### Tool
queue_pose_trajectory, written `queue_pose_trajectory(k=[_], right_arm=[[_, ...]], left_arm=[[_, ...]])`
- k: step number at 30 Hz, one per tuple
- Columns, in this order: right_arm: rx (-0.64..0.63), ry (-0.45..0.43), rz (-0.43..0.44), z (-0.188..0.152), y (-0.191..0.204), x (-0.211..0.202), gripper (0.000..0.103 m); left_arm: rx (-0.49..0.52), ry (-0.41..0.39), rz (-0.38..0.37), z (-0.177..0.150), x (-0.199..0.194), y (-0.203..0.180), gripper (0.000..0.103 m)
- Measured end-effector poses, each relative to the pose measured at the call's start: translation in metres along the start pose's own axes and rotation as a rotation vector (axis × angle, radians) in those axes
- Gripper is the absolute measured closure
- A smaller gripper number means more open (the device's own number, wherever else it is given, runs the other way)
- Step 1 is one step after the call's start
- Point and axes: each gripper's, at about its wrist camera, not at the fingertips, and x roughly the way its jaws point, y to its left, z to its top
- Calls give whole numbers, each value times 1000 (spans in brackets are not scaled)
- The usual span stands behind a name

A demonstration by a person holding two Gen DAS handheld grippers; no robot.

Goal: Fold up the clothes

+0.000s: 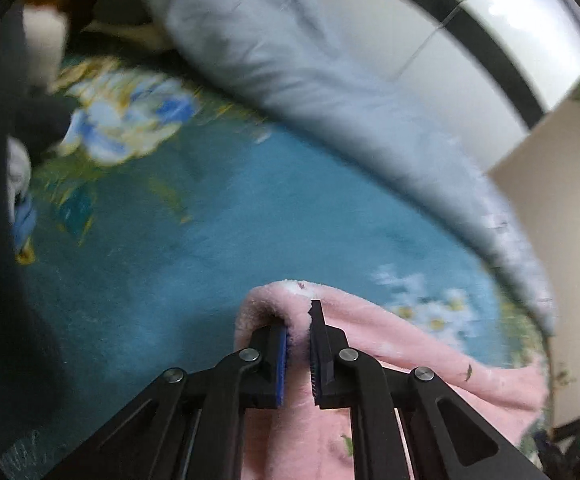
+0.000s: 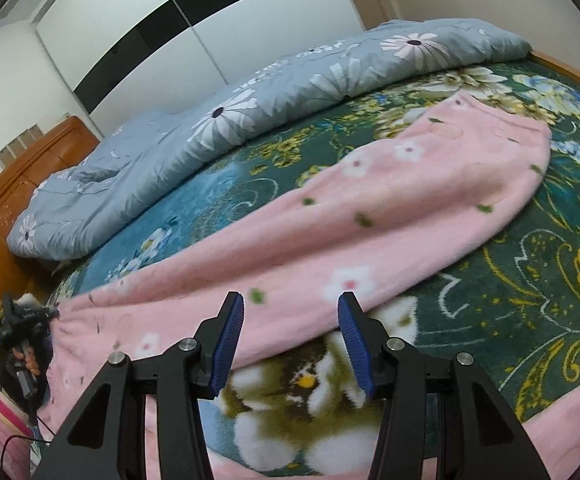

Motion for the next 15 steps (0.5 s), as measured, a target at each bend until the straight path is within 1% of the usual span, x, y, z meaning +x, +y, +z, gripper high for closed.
queue_pose_trajectory(k=[3, 5, 8, 10, 12, 13, 15], right_arm=[[17, -16, -24, 6, -15, -4, 53], [30, -49, -51, 15, -29, -11, 53], [99, -103, -112, 32, -64, -18, 53], [163, -135, -149, 42, -90, -21, 53], [261, -172, -160, 51, -121, -24, 53], [314, -189, -164, 54, -136, -25, 52], [407, -216, -178, 61, -165, -27, 53]], left_arm=[[-49, 5, 2, -4, 14, 11, 93], [-53, 14, -4, -7, 19, 14, 91], [-57, 38, -47, -9, 16, 18, 88], [-77, 72, -95, -11, 10, 21, 79], [-108, 120, -147, -17, 3, 24, 62], [-115, 138, -166, -21, -2, 25, 59], [-100, 148, -171, -30, -16, 25, 50]])
